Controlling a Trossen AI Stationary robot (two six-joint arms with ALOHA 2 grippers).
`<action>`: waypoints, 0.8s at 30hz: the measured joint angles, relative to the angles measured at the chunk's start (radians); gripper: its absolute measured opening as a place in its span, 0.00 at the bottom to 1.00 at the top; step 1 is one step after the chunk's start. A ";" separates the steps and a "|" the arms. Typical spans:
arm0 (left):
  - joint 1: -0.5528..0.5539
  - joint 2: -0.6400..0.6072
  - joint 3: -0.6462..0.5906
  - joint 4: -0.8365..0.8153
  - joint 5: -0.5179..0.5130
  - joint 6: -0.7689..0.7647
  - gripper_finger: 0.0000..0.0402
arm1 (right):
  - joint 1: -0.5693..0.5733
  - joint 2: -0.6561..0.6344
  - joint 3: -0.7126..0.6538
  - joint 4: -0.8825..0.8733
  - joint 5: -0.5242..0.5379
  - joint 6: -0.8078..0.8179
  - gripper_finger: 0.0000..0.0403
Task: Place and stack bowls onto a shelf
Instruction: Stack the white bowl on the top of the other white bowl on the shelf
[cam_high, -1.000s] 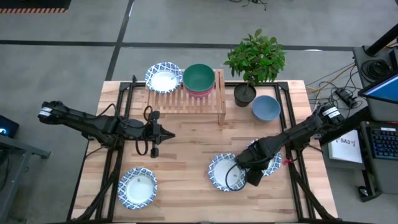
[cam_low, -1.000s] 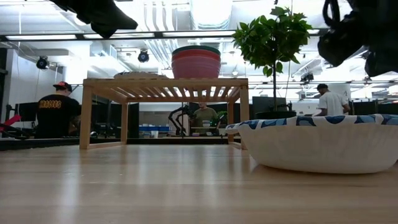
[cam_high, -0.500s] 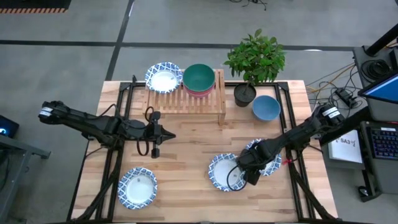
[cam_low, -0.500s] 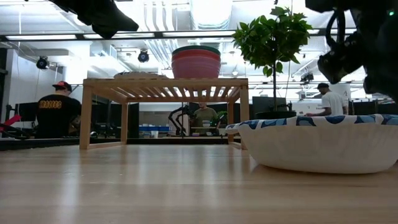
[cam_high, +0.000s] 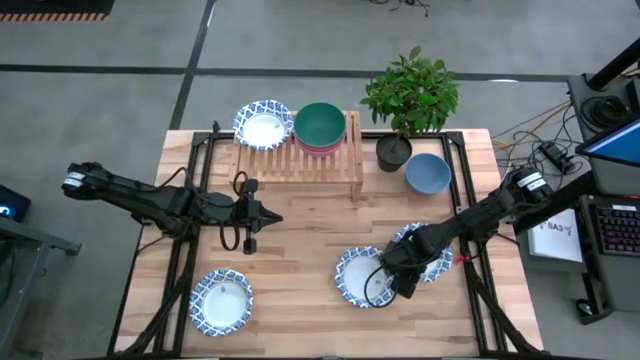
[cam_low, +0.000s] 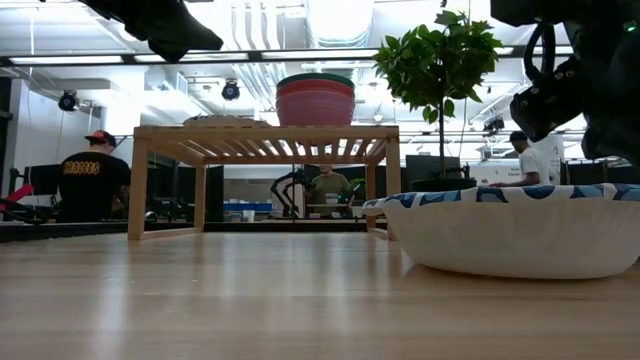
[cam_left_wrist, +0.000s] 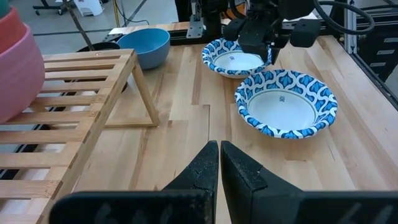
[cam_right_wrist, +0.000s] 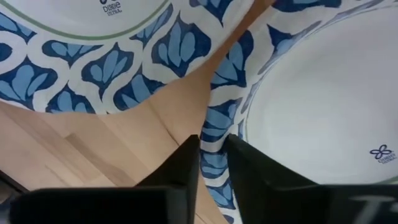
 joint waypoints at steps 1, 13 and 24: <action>0.000 0.000 0.000 0.000 0.000 0.000 0.00 | 0.000 0.001 0.000 0.001 0.000 0.000 0.13; 0.000 0.000 0.000 0.001 0.000 0.000 0.00 | 0.000 -0.008 0.030 0.005 -0.009 -0.018 0.02; 0.000 -0.013 0.000 0.060 0.000 0.035 0.00 | -0.001 -0.008 0.277 -0.361 0.010 -0.105 0.02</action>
